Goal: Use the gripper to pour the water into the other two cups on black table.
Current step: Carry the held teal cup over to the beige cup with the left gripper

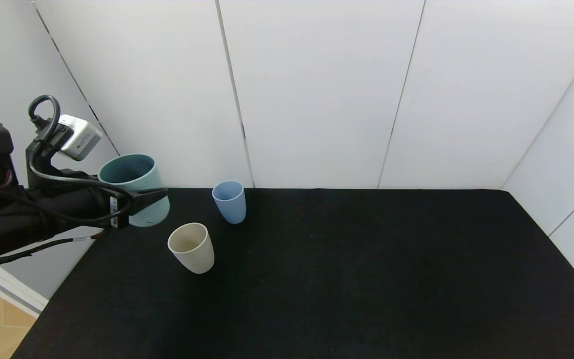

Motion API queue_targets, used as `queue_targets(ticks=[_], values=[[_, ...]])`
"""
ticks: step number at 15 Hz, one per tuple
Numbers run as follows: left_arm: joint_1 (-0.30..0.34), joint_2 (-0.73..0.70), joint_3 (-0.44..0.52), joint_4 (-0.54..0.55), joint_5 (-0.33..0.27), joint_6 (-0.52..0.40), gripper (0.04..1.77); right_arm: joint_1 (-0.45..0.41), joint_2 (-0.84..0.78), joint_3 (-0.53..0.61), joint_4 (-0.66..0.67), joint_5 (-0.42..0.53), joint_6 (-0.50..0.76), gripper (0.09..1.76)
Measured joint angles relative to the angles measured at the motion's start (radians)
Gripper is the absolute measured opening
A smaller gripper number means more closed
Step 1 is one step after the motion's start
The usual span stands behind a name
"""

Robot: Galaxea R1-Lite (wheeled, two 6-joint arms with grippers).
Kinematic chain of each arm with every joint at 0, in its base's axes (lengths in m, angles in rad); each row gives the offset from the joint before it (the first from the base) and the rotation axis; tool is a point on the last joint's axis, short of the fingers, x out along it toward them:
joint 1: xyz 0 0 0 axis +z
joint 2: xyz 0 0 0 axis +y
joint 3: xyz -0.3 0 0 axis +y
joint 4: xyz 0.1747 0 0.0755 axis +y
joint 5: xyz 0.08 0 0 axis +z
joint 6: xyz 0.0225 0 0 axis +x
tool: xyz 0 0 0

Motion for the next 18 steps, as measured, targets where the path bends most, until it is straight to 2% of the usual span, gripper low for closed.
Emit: queue_targets(ticks=[3, 10, 13, 18], values=[[0.058, -0.009, 0.006, 0.054, -0.010, 0.091, 1.16, 0.000, 0.000, 0.000, 0.000, 0.000, 0.000, 1.71], [0.145, 0.035, 0.032, 0.058, -0.010, 0.259, 1.16, 0.000, 0.000, 0.000, 0.000, 0.000, 0.000, 1.71], [0.145, 0.067, 0.032, 0.057, -0.010, 0.317, 1.16, 0.000, 0.000, 0.000, 0.000, 0.000, 0.000, 1.71], [0.104, 0.118, 0.031, 0.057, 0.011, 0.383, 1.16, 0.000, 0.000, 0.000, 0.000, 0.000, 0.000, 1.71]])
